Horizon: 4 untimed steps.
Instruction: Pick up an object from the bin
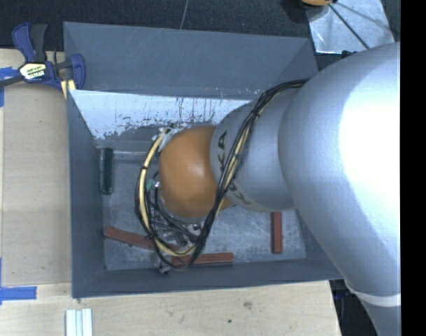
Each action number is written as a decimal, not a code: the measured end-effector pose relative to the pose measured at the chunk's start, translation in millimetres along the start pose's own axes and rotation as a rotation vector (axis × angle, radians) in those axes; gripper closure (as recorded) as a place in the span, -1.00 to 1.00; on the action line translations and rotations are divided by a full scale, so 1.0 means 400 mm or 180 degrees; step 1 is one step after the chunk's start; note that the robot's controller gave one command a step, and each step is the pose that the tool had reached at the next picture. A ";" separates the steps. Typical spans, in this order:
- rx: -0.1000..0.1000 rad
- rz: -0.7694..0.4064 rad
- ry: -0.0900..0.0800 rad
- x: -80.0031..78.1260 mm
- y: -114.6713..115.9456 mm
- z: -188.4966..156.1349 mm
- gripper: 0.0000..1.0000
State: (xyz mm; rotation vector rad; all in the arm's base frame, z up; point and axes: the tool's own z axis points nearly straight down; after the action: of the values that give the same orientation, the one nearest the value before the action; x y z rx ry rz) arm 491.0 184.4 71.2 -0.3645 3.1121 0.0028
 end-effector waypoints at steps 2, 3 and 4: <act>-0.0002 0.0005 0.0003 0.001 0.000 0.000 1.00; 0.0003 0.0062 0.0021 -0.017 -0.034 -0.168 1.00; 0.0003 0.0063 0.0021 -0.017 -0.034 -0.168 1.00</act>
Offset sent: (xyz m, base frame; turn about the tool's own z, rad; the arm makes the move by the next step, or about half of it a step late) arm 0.0000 0.0000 0.0000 0.0000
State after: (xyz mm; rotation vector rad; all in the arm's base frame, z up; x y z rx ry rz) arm 500.3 172.5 138.5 -0.3344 3.1220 0.0004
